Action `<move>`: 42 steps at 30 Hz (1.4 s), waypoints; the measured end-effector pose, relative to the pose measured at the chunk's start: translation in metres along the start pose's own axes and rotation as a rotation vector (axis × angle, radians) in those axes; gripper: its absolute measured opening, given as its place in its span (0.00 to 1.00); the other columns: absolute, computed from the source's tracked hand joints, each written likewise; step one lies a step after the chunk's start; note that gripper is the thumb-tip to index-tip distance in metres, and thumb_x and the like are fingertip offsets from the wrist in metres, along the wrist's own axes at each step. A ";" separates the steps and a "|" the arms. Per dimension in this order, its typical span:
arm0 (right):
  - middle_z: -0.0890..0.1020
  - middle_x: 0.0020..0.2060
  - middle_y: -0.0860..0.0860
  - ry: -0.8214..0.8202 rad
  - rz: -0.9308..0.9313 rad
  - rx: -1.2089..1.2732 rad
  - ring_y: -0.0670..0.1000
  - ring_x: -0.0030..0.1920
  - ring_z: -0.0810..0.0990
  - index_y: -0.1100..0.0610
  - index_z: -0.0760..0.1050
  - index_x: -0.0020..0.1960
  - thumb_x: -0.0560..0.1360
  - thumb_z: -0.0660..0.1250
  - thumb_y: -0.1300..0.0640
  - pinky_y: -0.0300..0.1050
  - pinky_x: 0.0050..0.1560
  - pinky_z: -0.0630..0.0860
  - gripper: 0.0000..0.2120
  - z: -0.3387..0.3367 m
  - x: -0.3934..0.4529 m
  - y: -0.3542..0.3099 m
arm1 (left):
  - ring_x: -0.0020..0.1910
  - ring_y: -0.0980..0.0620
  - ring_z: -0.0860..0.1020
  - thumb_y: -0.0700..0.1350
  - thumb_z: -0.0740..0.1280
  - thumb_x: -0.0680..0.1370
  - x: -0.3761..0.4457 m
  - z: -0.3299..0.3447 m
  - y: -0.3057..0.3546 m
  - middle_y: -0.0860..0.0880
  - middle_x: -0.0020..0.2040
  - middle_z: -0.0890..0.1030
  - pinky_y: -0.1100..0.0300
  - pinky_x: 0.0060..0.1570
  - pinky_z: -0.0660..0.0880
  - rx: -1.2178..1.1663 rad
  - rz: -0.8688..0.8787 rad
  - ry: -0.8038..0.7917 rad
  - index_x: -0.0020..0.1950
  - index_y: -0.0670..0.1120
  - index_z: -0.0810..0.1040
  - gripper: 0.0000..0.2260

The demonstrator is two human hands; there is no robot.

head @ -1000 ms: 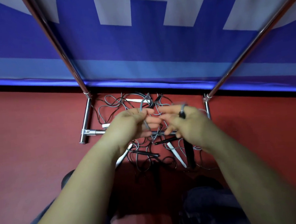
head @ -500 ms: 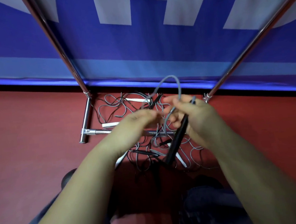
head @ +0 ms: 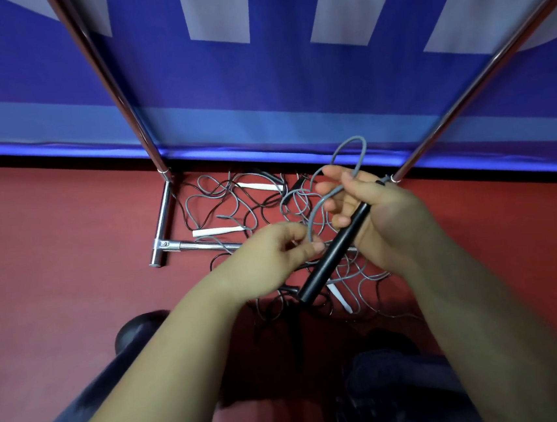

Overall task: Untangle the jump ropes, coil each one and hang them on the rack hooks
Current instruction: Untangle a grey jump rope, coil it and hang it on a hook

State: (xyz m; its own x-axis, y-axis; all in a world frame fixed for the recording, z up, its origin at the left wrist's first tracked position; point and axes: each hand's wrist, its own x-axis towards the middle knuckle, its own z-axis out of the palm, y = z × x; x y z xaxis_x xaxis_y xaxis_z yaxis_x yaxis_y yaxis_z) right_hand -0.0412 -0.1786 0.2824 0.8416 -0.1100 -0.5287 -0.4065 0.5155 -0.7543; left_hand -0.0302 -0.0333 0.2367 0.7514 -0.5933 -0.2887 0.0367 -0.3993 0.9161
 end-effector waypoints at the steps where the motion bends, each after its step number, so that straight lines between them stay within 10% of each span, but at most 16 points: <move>1: 0.83 0.32 0.51 0.005 -0.010 0.002 0.44 0.26 0.77 0.61 0.75 0.49 0.80 0.54 0.63 0.33 0.22 0.67 0.10 -0.001 0.001 0.000 | 0.32 0.59 0.71 0.44 0.65 0.79 0.000 0.001 0.001 0.50 0.35 0.76 0.68 0.36 0.68 0.001 -0.009 0.008 0.42 0.46 0.79 0.07; 6: 0.82 0.47 0.55 -0.004 -0.123 -0.522 0.48 0.32 0.79 0.53 0.74 0.57 0.80 0.58 0.60 0.35 0.29 0.69 0.09 -0.008 0.004 0.005 | 0.29 0.57 0.76 0.41 0.59 0.81 0.007 -0.011 0.009 0.53 0.28 0.77 0.68 0.33 0.75 -0.636 -0.119 0.279 0.41 0.46 0.77 0.11; 11: 0.84 0.45 0.54 -0.255 -0.045 -1.190 0.53 0.43 0.81 0.44 0.75 0.43 0.78 0.62 0.55 0.45 0.44 0.75 0.08 -0.009 -0.004 0.027 | 0.24 0.60 0.77 0.42 0.57 0.81 0.006 -0.028 0.018 0.52 0.25 0.77 0.70 0.29 0.76 -1.165 -0.185 0.350 0.43 0.44 0.76 0.11; 15: 0.81 0.37 0.50 -0.187 -0.060 -1.010 0.42 0.30 0.76 0.53 0.74 0.41 0.79 0.59 0.61 0.31 0.31 0.71 0.11 -0.007 -0.001 0.022 | 0.28 0.58 0.80 0.47 0.57 0.81 0.007 -0.032 0.018 0.51 0.29 0.80 0.66 0.32 0.78 -1.151 -0.158 0.364 0.46 0.45 0.76 0.11; 18: 0.82 0.32 0.50 -0.116 -0.015 -0.604 0.42 0.26 0.77 0.57 0.73 0.41 0.80 0.56 0.64 0.33 0.29 0.74 0.12 0.000 0.000 0.016 | 0.40 0.54 0.81 0.53 0.55 0.81 0.008 -0.018 0.011 0.52 0.40 0.84 0.59 0.47 0.78 -0.671 -0.204 0.264 0.50 0.49 0.80 0.15; 23: 0.84 0.30 0.52 0.026 -0.001 -0.021 0.46 0.28 0.80 0.60 0.72 0.45 0.80 0.54 0.64 0.37 0.30 0.78 0.10 -0.005 0.003 0.001 | 0.36 0.54 0.80 0.49 0.58 0.81 0.008 0.001 0.007 0.54 0.33 0.83 0.61 0.45 0.73 -0.448 -0.428 -0.044 0.33 0.47 0.83 0.21; 28: 0.82 0.41 0.53 0.018 -0.052 -0.282 0.43 0.27 0.79 0.58 0.74 0.49 0.80 0.56 0.64 0.33 0.28 0.73 0.09 -0.009 0.004 0.003 | 0.32 0.54 0.75 0.43 0.59 0.81 0.002 -0.005 0.003 0.49 0.35 0.79 0.62 0.40 0.72 -0.270 -0.148 0.081 0.42 0.42 0.76 0.11; 34: 0.84 0.44 0.52 -0.235 0.019 -1.128 0.53 0.45 0.83 0.52 0.77 0.53 0.78 0.62 0.52 0.44 0.39 0.73 0.08 -0.013 0.001 0.024 | 0.22 0.58 0.73 0.42 0.54 0.83 0.009 -0.020 0.010 0.51 0.27 0.79 0.69 0.26 0.72 -0.904 -0.206 0.299 0.41 0.43 0.73 0.13; 38: 0.83 0.38 0.50 -0.244 -0.021 -1.090 0.45 0.35 0.80 0.53 0.79 0.42 0.77 0.63 0.53 0.31 0.32 0.69 0.09 -0.009 -0.002 0.021 | 0.22 0.59 0.75 0.45 0.55 0.82 0.007 -0.028 0.017 0.51 0.27 0.80 0.69 0.26 0.74 -1.252 -0.216 0.355 0.41 0.45 0.74 0.13; 42: 0.81 0.33 0.50 -0.123 -0.033 -0.760 0.44 0.27 0.78 0.55 0.77 0.38 0.79 0.59 0.61 0.30 0.24 0.66 0.13 -0.004 0.000 0.019 | 0.31 0.56 0.80 0.56 0.50 0.82 0.011 -0.030 0.015 0.50 0.38 0.84 0.65 0.35 0.76 -0.972 -0.219 0.283 0.50 0.48 0.76 0.18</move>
State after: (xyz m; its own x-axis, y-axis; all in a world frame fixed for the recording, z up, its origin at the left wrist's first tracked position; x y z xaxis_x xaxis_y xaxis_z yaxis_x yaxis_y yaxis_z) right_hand -0.0504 -0.1721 0.2661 0.8730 0.0030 -0.4877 -0.4755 -0.2171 -0.8525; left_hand -0.0020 -0.0249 0.2552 0.7869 -0.3390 -0.5156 0.6129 0.3323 0.7169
